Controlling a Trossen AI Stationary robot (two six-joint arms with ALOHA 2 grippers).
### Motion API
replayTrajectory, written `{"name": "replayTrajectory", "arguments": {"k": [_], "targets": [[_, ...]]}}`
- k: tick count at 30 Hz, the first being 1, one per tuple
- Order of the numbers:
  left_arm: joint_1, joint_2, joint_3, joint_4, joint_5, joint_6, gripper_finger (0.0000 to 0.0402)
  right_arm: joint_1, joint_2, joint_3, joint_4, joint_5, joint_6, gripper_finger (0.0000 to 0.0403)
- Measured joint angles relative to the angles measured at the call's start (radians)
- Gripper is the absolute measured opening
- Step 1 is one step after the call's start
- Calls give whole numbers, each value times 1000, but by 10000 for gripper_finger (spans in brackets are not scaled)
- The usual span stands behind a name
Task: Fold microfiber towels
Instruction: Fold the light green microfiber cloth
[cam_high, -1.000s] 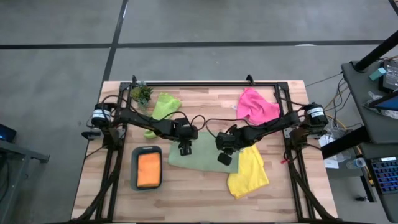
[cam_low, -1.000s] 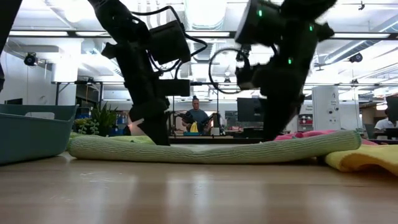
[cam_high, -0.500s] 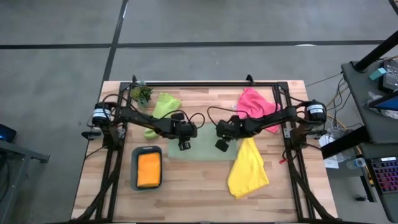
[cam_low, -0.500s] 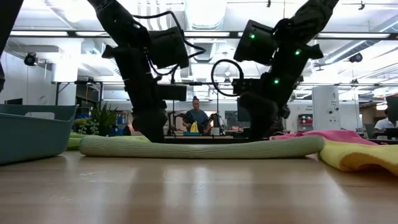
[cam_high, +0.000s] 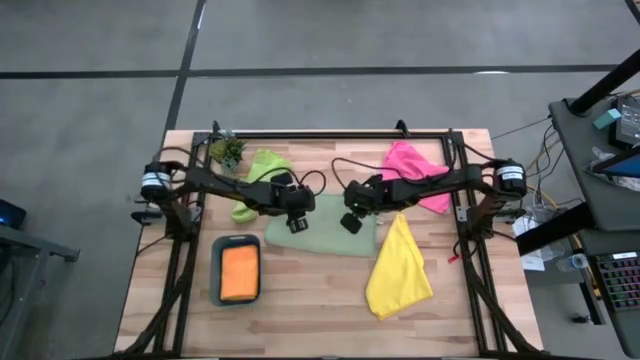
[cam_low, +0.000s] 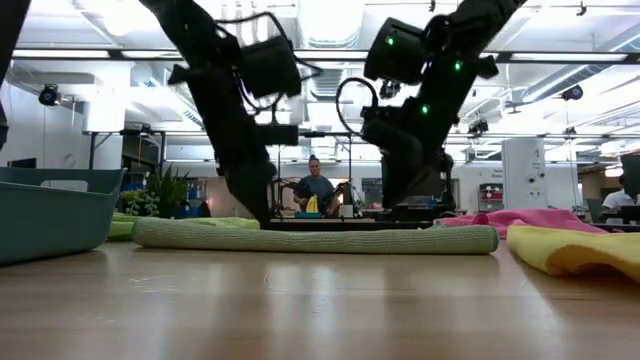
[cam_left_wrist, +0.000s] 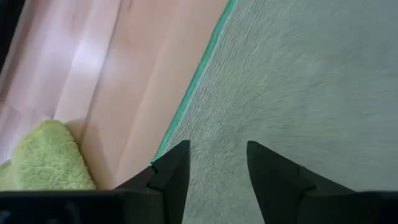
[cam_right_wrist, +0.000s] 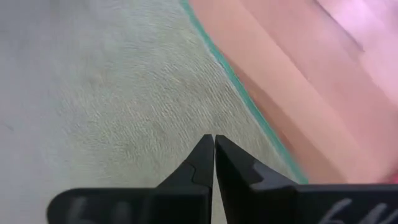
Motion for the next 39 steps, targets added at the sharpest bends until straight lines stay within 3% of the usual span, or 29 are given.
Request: {"name": "replayTrajectory", "arguments": {"k": [7, 18, 24, 32, 39], "targets": [[-34, -85, -3, 2, 80, 6, 144, 7, -32, 8, -130, -70, 240, 39], [-98, -85, -24, 12, 83, 1, 144, 86, -46, -60, -191, -69, 471, 195], [-99, -85, -63, 22, 83, -3, 144, 115, -46, -75, -191, -69, 547, 250], [-104, -82, -107, 87, 83, -29, 144, 125, -46, -118, -183, -61, 622, 278], [-105, -81, -154, 170, 84, -37, 144, 125, -46, -176, -36, -66, 638, 281]]}}
